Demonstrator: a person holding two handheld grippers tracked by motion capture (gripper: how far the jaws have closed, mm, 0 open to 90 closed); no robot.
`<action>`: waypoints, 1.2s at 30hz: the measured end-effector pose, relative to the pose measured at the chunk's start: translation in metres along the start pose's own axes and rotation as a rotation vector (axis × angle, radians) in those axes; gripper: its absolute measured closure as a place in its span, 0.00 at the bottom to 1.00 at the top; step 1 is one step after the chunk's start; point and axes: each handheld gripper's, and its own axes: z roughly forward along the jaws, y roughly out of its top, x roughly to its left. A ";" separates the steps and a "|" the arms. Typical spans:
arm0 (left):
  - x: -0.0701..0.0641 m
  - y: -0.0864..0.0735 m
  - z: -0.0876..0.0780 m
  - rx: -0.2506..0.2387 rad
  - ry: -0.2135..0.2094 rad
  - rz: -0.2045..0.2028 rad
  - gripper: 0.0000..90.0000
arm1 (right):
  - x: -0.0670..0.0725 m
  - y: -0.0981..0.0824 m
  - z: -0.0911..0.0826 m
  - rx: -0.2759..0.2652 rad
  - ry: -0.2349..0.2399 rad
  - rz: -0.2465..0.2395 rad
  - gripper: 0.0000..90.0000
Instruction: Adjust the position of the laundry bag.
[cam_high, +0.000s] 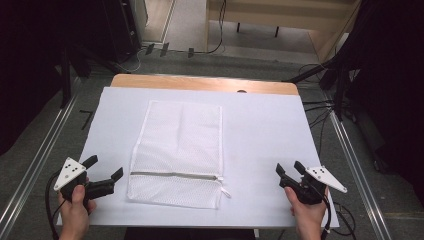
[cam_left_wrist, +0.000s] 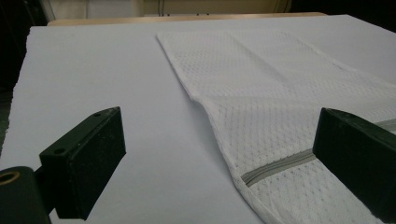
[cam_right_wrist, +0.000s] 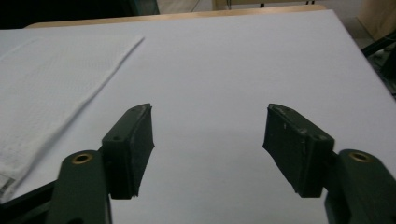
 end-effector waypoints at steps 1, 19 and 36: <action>0.000 0.000 0.001 -0.001 0.000 -0.002 0.03 | 0.004 0.000 0.002 0.000 0.006 0.001 0.40; -0.004 -0.002 0.007 0.027 0.012 -0.006 0.03 | 0.095 0.000 0.060 0.163 0.095 -0.093 0.63; -0.008 -0.004 0.008 0.036 0.013 -0.008 0.07 | 0.145 -0.012 0.105 0.315 0.186 -0.107 0.71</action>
